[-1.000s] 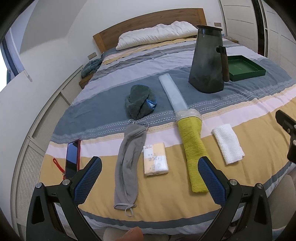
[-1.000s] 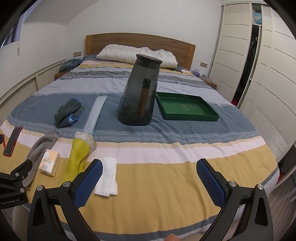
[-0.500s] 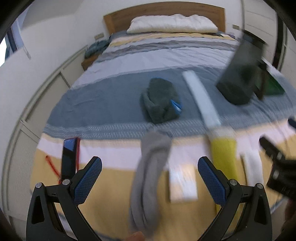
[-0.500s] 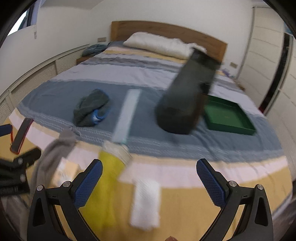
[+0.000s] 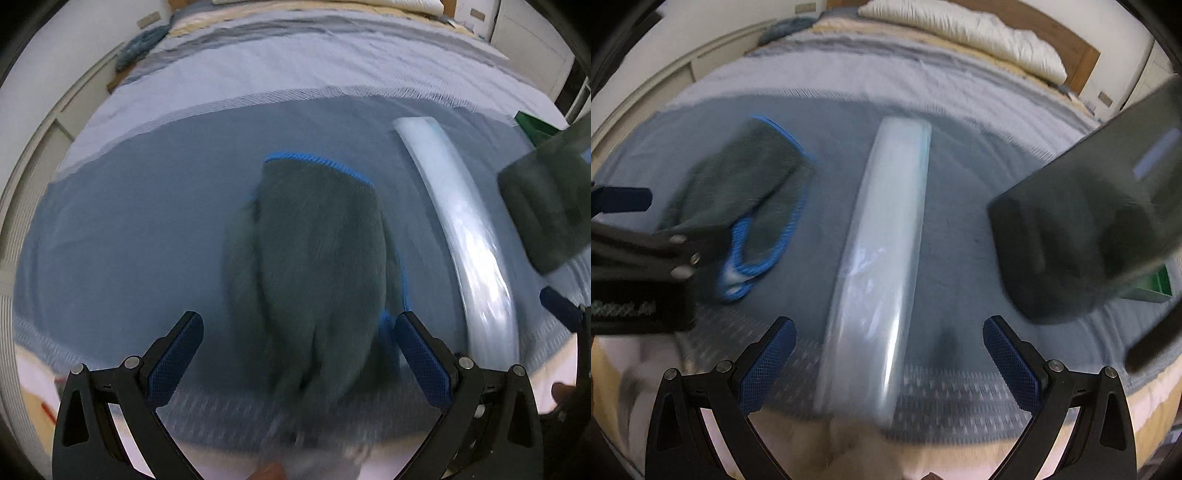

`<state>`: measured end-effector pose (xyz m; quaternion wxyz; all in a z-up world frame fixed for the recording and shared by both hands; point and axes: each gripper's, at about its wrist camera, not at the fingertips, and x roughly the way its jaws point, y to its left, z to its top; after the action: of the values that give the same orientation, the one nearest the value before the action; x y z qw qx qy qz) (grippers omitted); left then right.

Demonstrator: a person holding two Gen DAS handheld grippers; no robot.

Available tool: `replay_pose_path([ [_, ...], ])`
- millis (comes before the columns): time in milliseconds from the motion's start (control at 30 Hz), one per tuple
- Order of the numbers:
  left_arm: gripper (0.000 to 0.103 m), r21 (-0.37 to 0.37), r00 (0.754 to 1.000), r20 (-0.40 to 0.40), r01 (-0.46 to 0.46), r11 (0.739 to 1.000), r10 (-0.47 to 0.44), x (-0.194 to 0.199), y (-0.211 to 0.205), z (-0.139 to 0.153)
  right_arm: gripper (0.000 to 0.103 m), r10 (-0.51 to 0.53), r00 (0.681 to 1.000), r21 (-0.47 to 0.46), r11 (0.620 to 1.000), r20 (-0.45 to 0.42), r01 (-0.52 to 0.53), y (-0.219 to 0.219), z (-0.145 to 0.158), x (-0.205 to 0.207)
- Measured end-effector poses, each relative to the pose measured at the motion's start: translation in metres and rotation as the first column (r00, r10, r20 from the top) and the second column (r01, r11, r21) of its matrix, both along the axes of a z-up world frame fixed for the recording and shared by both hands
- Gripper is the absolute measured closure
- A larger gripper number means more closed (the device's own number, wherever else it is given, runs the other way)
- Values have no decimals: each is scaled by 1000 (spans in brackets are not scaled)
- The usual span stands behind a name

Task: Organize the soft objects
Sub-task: 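Grasp the grey towel with the left tool while the right tool grasps the clear tube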

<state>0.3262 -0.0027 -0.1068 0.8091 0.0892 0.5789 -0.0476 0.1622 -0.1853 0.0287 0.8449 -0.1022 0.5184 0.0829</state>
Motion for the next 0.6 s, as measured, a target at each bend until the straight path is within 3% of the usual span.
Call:
replay_pose_path([
  [133,1,60,998,-62,-10,998,13,24,-12,-25,1,-9,998,10,1000,-60,9,-4,-20,29],
  [267,3,26,992,-113,-48,999,50,35,-8,-38,9,17,996,30,999,-90,-14,-8,-32,51],
  [333,31,-15,992,-119,-32,999,30,33,-9,-36,40,34,996,38,999,-79,-31,-8,-31,57],
  [367,39,-39,993,-118,-16,999,12,31,-11,-34,50,54,996,41,998,-73,-52,-7,-30,60],
  [400,51,-52,993,-118,-9,999,3,30,-12,-31,68,73,995,43,997,-63,-71,-5,-28,63],
  [433,63,-62,993,-119,-10,998,3,29,-12,-29,78,79,995,48,996,-59,-76,-5,-27,64],
  [500,71,-79,993,-117,-22,997,13,26,-10,-24,90,87,995,57,995,-45,-85,-6,-25,67],
  [600,78,-97,994,-103,-29,995,19,19,-7,-17,94,96,995,67,993,-20,-95,-12,-21,67],
])
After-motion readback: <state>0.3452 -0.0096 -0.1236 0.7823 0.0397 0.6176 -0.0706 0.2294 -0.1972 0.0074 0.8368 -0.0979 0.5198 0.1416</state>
